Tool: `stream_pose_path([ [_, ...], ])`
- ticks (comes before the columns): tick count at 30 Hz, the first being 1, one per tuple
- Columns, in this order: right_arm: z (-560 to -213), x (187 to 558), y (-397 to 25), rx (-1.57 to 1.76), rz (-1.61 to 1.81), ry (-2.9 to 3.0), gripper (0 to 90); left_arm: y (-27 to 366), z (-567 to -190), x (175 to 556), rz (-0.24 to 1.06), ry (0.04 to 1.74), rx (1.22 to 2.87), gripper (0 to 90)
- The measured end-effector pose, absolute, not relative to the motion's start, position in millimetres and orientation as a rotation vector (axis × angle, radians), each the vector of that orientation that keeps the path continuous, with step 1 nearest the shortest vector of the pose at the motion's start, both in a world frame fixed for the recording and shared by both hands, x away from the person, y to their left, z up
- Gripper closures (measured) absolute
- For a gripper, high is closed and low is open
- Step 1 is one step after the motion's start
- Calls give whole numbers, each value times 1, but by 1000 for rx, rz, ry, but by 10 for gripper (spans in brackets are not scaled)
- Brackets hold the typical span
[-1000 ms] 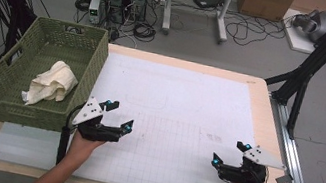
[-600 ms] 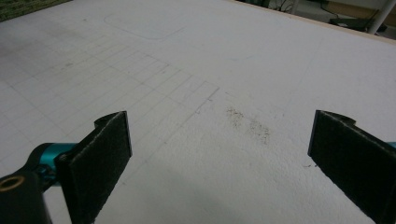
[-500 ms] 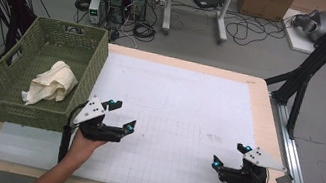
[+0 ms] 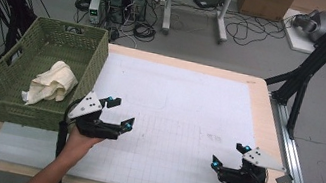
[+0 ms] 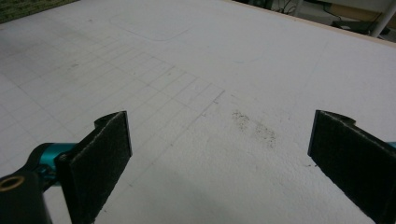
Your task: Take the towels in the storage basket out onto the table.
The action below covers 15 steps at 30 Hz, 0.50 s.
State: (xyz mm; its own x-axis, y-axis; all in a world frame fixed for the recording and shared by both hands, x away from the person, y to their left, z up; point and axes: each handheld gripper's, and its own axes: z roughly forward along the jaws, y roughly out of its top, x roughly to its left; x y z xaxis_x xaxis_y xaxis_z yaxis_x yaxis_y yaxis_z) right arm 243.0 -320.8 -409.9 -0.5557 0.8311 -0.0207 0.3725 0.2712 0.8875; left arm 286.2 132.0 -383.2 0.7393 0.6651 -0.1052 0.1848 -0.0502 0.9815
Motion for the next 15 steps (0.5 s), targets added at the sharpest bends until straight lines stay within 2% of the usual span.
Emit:
stream_pose_path([
  [5,-408,243,-320,1077,1251,2048,52,139,-369,287,424,706,1582,171],
  [15,-407,243,-319,1079,1241,2047,52,170,-331,294,488,703,1546,173],
])
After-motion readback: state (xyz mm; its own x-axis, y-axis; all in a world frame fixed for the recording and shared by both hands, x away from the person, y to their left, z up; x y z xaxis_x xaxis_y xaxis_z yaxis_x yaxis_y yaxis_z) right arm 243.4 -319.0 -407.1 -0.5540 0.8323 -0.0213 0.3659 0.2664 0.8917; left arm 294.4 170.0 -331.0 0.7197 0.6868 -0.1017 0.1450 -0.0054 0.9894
